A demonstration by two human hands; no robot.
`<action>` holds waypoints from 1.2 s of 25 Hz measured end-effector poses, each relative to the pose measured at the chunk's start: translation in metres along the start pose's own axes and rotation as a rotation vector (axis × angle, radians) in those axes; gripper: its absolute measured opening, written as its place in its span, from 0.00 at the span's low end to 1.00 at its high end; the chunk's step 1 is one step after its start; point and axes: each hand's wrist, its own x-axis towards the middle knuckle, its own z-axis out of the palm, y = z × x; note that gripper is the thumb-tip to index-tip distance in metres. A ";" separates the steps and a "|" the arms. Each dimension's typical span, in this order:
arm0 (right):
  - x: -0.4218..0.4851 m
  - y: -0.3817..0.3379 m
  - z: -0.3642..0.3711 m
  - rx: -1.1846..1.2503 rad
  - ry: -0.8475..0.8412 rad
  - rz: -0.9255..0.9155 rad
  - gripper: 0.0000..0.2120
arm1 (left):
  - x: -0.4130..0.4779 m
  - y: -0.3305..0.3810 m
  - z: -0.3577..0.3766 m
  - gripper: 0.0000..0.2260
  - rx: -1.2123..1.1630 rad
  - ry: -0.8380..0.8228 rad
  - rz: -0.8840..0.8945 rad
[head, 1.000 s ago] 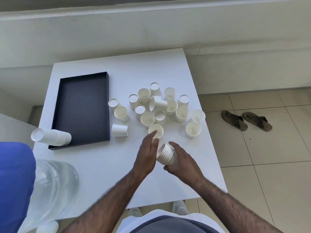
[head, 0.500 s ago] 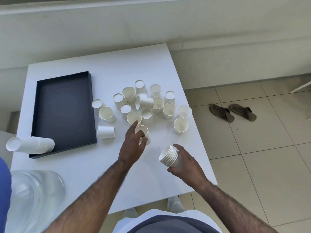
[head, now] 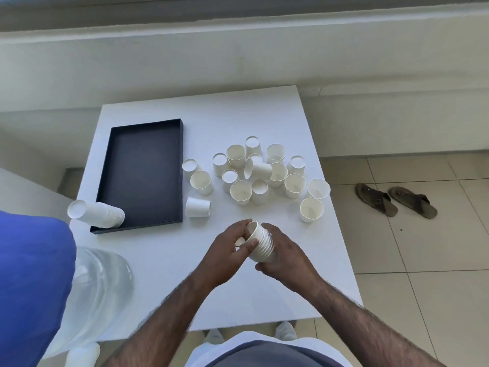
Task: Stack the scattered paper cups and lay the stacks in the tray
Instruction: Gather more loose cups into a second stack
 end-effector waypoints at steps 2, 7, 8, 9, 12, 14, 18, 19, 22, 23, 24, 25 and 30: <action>0.000 -0.010 0.006 0.079 -0.025 -0.018 0.44 | -0.003 0.004 -0.004 0.23 -0.053 0.003 -0.003; 0.007 -0.042 0.023 0.253 0.045 -0.089 0.42 | -0.021 -0.002 -0.002 0.51 -0.581 0.091 -0.151; 0.009 -0.047 0.027 0.273 0.037 -0.101 0.39 | -0.026 -0.008 -0.003 0.51 -0.603 0.079 -0.156; 0.012 -0.050 0.031 0.283 0.005 -0.104 0.36 | -0.030 -0.014 -0.005 0.50 -0.613 0.071 -0.152; 0.018 -0.056 0.041 0.274 -0.225 -0.125 0.31 | -0.037 -0.031 -0.020 0.43 -0.670 0.127 -0.221; 0.027 -0.058 0.040 0.175 -0.331 -0.187 0.29 | -0.040 -0.040 -0.034 0.34 -0.705 0.188 -0.300; 0.086 -0.052 0.019 -0.094 0.183 -0.368 0.18 | -0.046 -0.050 -0.061 0.31 -0.611 0.211 -0.411; 0.112 -0.049 0.010 -0.280 0.333 -0.393 0.17 | -0.047 -0.051 -0.066 0.32 -0.582 0.217 -0.416; 0.186 -0.039 -0.016 -0.844 0.444 -0.284 0.22 | -0.049 -0.052 -0.074 0.35 -0.493 0.245 -0.397; 0.203 -0.037 -0.023 -0.970 0.391 -0.232 0.23 | -0.049 -0.053 -0.075 0.36 -0.467 0.249 -0.386; 0.214 -0.035 -0.028 -1.067 0.333 -0.189 0.23 | -0.049 -0.054 -0.076 0.38 -0.448 0.251 -0.376; 0.223 -0.033 -0.032 -1.143 0.288 -0.177 0.21 | -0.049 -0.056 -0.076 0.39 -0.435 0.254 -0.369; 0.225 -0.041 -0.048 -1.120 0.281 -0.225 0.08 | -0.046 -0.056 -0.077 0.40 -0.362 0.286 -0.354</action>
